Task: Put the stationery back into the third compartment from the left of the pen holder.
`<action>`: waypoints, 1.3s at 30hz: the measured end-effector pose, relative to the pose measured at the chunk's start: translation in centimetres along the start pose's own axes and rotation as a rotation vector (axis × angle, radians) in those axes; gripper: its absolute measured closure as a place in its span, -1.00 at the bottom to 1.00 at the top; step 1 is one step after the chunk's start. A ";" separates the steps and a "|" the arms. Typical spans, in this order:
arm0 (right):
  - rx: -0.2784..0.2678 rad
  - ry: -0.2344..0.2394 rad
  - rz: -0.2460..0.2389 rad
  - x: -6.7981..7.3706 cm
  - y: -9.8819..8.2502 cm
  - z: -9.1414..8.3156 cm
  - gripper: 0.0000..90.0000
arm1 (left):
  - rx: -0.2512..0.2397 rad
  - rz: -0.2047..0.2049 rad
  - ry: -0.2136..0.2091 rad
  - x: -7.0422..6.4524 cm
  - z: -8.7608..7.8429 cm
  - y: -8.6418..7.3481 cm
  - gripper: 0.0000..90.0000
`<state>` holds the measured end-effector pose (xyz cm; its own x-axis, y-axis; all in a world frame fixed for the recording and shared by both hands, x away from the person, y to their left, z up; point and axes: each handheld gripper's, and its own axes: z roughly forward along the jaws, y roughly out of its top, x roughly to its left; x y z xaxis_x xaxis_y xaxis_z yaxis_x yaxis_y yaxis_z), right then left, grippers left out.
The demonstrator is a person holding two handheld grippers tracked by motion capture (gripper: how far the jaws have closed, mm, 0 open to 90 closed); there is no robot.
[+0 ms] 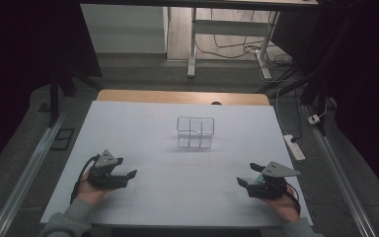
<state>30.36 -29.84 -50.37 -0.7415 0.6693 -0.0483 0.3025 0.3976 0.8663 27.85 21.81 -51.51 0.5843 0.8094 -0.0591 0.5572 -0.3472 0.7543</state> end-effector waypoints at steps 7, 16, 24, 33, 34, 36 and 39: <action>0.068 -0.015 -0.100 -0.3 0.4 -0.4 -0.48 | 0.020 -0.022 0.007 0.5 0.0 -0.2 -0.41; 0.189 0.074 -0.255 -1.5 2.6 -1.5 -0.44 | 0.039 -0.053 0.008 1.0 -0.5 -1.2 -0.41; 0.405 0.059 -0.395 -3.4 4.2 -2.1 -0.64 | 0.051 -0.069 0.009 1.5 -0.4 -1.4 -0.40; 0.478 0.050 -0.349 -4.4 5.1 -1.8 -0.51 | 0.057 -0.061 0.007 1.3 -0.3 -1.4 -0.40; 0.482 0.050 -0.346 -4.4 5.1 -1.8 -0.50 | 0.056 -0.062 0.005 1.3 -0.3 -1.4 -0.40; 0.496 0.046 -0.339 -4.5 5.1 -1.7 -0.50 | 0.058 -0.060 0.006 1.3 -0.3 -1.4 -0.40; 0.525 0.043 -0.334 -4.7 4.8 -1.6 -0.50 | 0.063 -0.058 0.004 1.3 -0.2 -1.4 -0.40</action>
<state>34.36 -32.13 -45.20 -0.8669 0.4338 -0.2453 0.2960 0.8442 0.4469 27.67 23.45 -52.52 0.5480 0.8306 -0.0990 0.6260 -0.3287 0.7072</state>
